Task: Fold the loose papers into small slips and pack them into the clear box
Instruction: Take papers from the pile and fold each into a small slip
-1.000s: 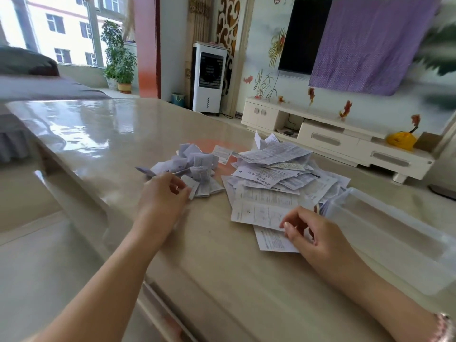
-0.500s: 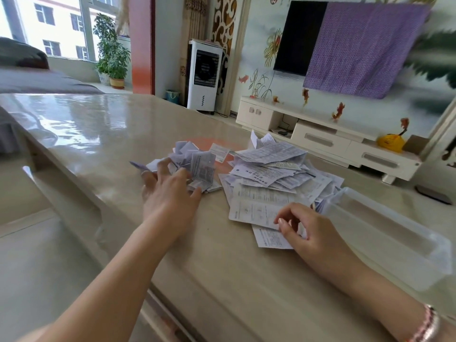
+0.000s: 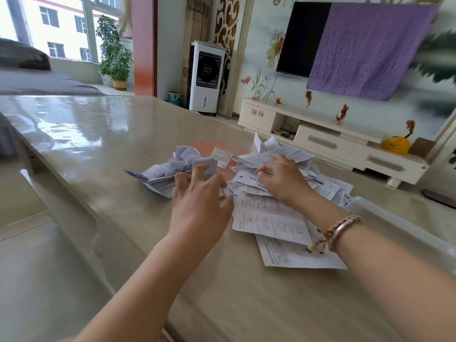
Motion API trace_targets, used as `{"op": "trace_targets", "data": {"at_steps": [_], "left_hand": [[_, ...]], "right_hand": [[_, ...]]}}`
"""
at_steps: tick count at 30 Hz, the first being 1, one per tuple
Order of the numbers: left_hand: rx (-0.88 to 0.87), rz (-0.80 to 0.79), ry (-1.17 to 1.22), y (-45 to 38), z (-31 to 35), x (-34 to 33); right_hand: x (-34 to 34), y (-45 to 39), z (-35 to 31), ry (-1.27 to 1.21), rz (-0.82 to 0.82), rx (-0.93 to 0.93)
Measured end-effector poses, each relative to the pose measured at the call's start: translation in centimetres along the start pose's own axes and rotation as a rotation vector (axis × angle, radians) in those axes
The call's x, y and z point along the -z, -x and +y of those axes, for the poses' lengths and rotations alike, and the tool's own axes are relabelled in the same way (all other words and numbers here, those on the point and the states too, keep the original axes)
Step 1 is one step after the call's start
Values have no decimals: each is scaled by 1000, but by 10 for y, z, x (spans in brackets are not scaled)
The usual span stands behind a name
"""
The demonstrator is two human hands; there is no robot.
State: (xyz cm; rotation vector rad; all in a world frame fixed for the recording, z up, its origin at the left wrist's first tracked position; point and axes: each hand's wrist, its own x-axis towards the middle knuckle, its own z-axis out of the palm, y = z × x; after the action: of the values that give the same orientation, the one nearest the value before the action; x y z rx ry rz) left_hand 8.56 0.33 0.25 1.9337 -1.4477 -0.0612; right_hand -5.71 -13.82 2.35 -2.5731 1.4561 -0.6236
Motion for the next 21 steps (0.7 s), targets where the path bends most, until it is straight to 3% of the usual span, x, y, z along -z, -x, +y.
{"op": "trace_targets", "data": {"at_steps": [3, 5, 14, 21], "left_hand": [[-9, -9, 4, -2, 0, 2], [-10, -22, 2, -2, 0, 3], [-57, 0, 219, 5, -2, 0], [-68, -221, 570, 19, 9, -19]], "right_hand": [[-13, -19, 3, 139, -182, -8], [-18, -23, 5, 155, -215, -5], [17, 65, -1, -383, -35, 82], [50, 146, 3, -733, 14, 73]]}}
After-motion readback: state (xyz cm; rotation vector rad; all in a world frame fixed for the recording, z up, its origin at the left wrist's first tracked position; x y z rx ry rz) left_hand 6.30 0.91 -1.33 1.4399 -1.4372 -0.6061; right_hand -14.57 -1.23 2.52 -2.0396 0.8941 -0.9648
